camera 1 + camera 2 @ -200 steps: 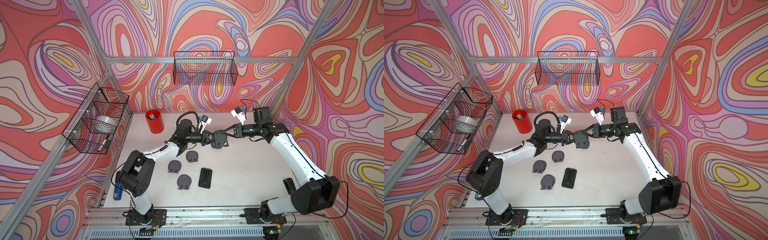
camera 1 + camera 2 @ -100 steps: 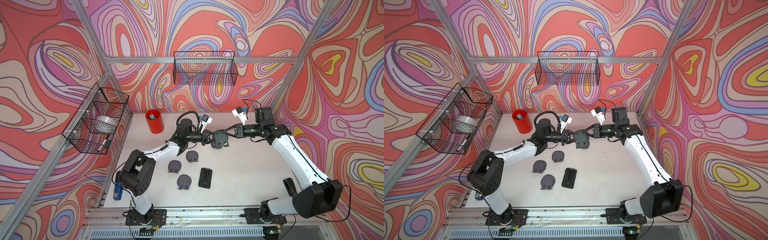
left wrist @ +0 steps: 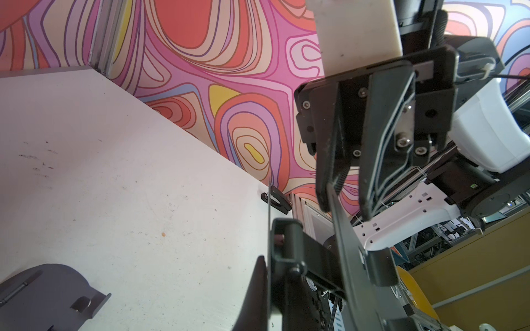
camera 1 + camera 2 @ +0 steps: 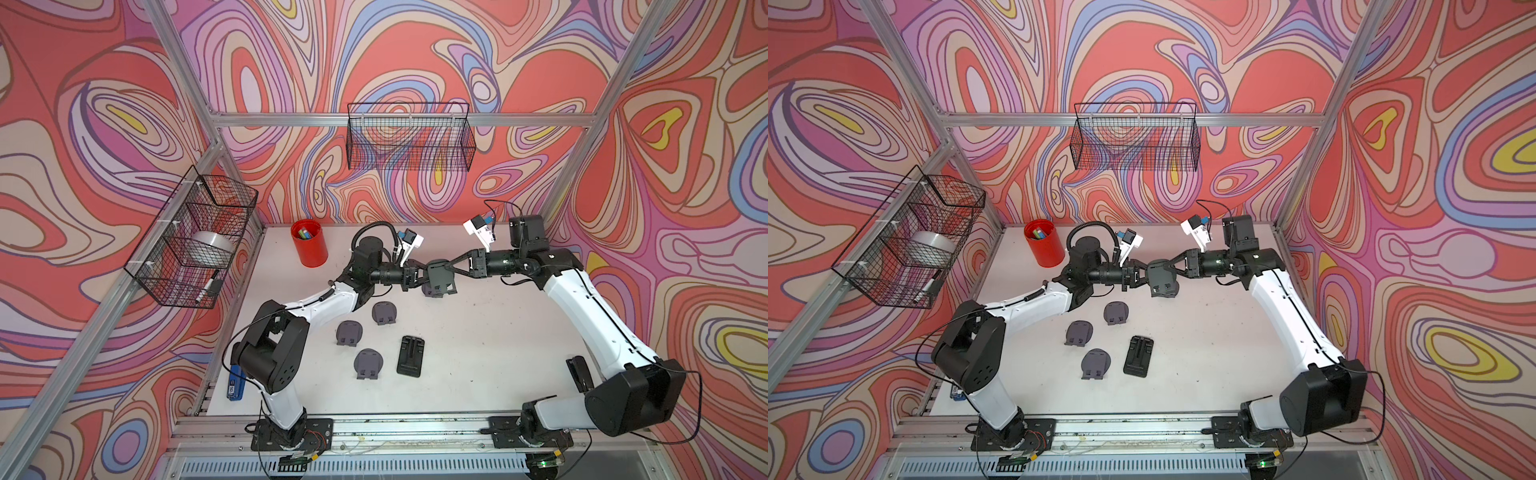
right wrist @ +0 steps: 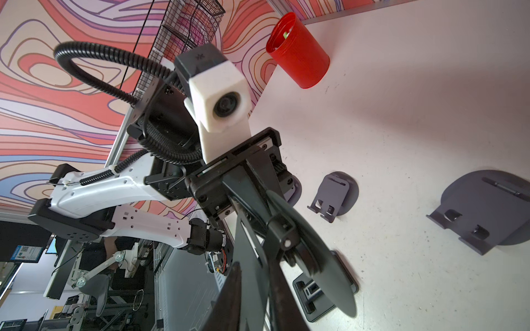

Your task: Open the phone stand

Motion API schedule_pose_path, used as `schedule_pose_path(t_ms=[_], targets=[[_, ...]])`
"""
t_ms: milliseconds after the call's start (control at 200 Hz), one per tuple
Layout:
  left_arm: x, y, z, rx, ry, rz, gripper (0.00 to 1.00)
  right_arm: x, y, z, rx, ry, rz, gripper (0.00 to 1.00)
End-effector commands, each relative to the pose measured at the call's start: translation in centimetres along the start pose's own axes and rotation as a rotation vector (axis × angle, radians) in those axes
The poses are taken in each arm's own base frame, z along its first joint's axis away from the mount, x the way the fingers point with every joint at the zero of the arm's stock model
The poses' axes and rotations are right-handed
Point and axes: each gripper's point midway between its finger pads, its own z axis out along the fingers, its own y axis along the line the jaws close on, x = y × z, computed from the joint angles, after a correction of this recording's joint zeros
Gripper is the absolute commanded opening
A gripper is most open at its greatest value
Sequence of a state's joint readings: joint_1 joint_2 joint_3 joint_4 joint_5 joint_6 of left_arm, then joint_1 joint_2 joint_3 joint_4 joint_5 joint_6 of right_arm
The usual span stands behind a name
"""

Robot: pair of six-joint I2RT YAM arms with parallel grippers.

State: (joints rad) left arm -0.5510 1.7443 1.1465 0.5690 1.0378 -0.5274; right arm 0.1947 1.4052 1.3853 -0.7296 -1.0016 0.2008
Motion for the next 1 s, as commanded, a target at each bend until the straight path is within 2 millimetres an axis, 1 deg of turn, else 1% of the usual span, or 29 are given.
schedule_pose_path(t_ms=[0, 235, 571, 877, 992], targets=[[-0.3, 2.0, -0.6, -0.075, -0.007, -0.033, 0.00, 0.4, 3.3, -0.3, -0.141, 0.029, -0.042, 0.22], [-1.0, 1.3, -0.5, -0.040, -0.007, -0.009, 0.00, 0.4, 3.0, -0.1, -0.139, 0.038, -0.038, 0.26], [-1.6, 0.3, 0.1, 0.001, 0.002, 0.015, 0.00, -0.3, 2.3, 0.7, -0.137, 0.042, -0.018, 0.26], [-0.4, 0.1, 0.9, 0.016, 0.060, 0.007, 0.00, -0.8, 2.5, 1.4, -0.155, 0.050, -0.021, 0.24], [-0.5, -0.1, 0.9, 0.021, 0.067, 0.008, 0.00, -0.9, 2.3, 1.8, -0.164, 0.054, -0.021, 0.22]])
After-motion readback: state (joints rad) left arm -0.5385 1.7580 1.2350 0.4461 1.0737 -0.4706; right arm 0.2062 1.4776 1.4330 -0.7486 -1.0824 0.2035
